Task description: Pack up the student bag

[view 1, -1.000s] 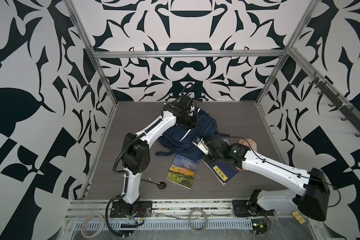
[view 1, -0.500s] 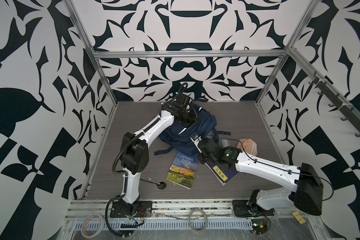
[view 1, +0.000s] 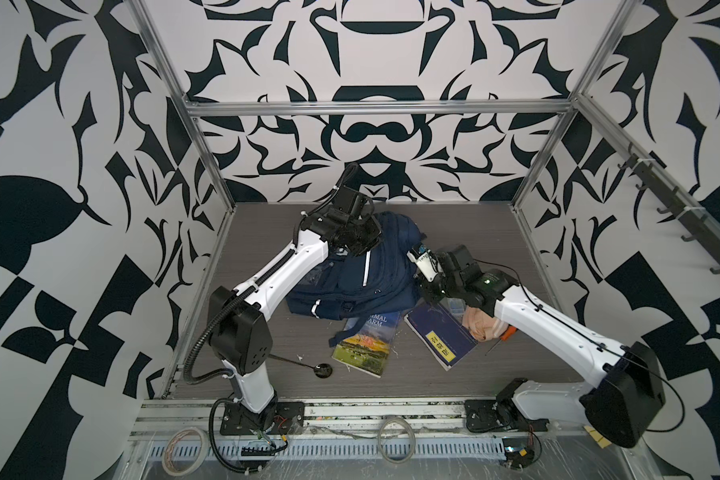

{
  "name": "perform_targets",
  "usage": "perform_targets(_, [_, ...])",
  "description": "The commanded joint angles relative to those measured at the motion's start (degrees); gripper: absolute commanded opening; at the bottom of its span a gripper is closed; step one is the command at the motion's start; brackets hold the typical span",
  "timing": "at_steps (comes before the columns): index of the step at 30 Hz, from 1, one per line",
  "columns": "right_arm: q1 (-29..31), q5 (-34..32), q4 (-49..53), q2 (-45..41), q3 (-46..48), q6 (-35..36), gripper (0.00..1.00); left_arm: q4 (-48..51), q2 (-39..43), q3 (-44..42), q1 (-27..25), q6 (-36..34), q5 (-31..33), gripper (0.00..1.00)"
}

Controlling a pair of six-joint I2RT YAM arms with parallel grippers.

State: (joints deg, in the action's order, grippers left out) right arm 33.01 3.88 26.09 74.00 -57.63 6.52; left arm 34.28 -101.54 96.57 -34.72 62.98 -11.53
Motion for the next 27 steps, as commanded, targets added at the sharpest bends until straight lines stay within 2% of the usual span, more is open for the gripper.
perform_targets(1, [0.1, 3.0, -1.4, 0.2, -2.7, 4.2, 0.0, -3.2, -4.8, 7.6, -0.1, 2.0, -1.8, 0.0])
perform_targets(4, [1.9, 0.7, -1.8, 0.4, -2.1, 2.9, 0.0, -0.9, -11.1, 14.4, 0.2, 2.4, -1.4, 0.0])
perform_targets(8, [8.8, -10.0, -4.0, -0.8, 0.7, 0.4, 0.0, -1.8, -16.5, 16.6, 0.4, 6.0, -0.1, 0.0])
perform_targets(10, [13.3, -17.6, -4.6, -0.8, 2.2, -2.6, 0.0, -3.2, -18.1, 16.3, 0.4, 7.6, 0.7, 0.0])
perform_targets(12, [16.9, -22.2, -5.4, -0.6, 3.8, -6.0, 0.0, -4.6, -19.0, 15.6, 0.4, 9.0, 1.1, 0.0])
perform_targets(15, [17.4, -24.1, -8.1, -2.3, 8.0, -12.4, 0.0, -7.0, -18.7, 13.6, 0.5, 8.7, 0.9, 0.0])
perform_targets(18, [10.7, -20.9, -9.7, -6.3, 12.1, -18.3, 0.0, -7.2, -15.7, 9.7, 0.9, 7.9, 0.7, 0.0])
perform_targets(21, [8.0, -18.7, -9.5, -6.7, 11.3, -18.8, 0.0, -11.5, -12.5, 2.6, 1.2, 11.0, 1.2, 0.0])
perform_targets(23, [10.0, -17.0, -9.2, -4.2, 8.5, -16.7, 0.0, -12.5, -12.6, 1.6, 1.2, 12.3, 1.7, 0.0])
perform_targets(27, [20.6, -20.6, -8.5, 2.7, 3.6, -8.6, 0.0, -16.2, -14.8, 2.7, 0.6, 15.9, 1.2, 0.0])
